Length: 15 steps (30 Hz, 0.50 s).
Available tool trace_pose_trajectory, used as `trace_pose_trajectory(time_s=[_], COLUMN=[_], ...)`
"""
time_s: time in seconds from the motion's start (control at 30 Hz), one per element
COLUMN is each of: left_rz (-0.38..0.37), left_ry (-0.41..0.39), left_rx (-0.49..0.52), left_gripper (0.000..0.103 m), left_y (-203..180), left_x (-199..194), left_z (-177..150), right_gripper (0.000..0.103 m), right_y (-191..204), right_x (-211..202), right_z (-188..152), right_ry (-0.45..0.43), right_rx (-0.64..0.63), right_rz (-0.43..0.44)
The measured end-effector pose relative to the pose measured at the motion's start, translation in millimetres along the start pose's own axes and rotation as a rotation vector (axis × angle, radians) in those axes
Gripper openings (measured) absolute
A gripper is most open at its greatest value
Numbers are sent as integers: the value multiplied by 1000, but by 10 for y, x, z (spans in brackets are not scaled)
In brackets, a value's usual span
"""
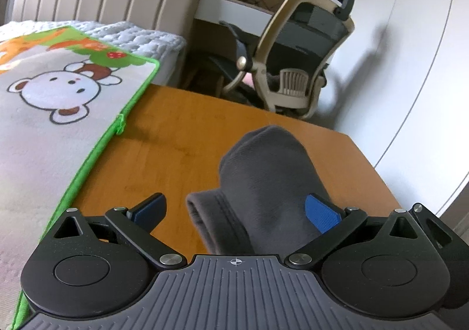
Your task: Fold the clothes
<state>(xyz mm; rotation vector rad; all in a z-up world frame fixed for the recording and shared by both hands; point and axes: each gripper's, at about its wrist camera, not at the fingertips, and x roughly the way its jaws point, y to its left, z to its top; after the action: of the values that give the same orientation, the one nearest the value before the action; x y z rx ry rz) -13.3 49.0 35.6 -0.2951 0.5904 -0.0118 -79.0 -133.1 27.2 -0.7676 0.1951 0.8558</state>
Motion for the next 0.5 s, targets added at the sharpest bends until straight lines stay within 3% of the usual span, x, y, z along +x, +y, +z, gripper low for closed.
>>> trace_pose_trajectory(time_s=[0.1, 0.17, 0.3, 0.4, 0.5], left_rz=[12, 69, 138, 139, 116], left_ry=[-2, 3, 61, 60, 56], left_rx=[9, 29, -11, -27, -50], left_gripper=[103, 103, 103, 103, 103], left_y=[37, 87, 318, 366, 357], left_x=[25, 50, 190, 228, 217], left_z=[-16, -40, -154, -213, -160], right_gripper=[89, 89, 89, 89, 78], right_y=[-20, -92, -403, -617, -692], right_x=[-16, -46, -148, -150, -104], right_z=[0, -3, -52, -161, -229], right_ry=[-7, -13, -33, -28, -8], right_rx=[6, 36, 224, 393, 455], right_rz=[13, 31, 107, 110, 69])
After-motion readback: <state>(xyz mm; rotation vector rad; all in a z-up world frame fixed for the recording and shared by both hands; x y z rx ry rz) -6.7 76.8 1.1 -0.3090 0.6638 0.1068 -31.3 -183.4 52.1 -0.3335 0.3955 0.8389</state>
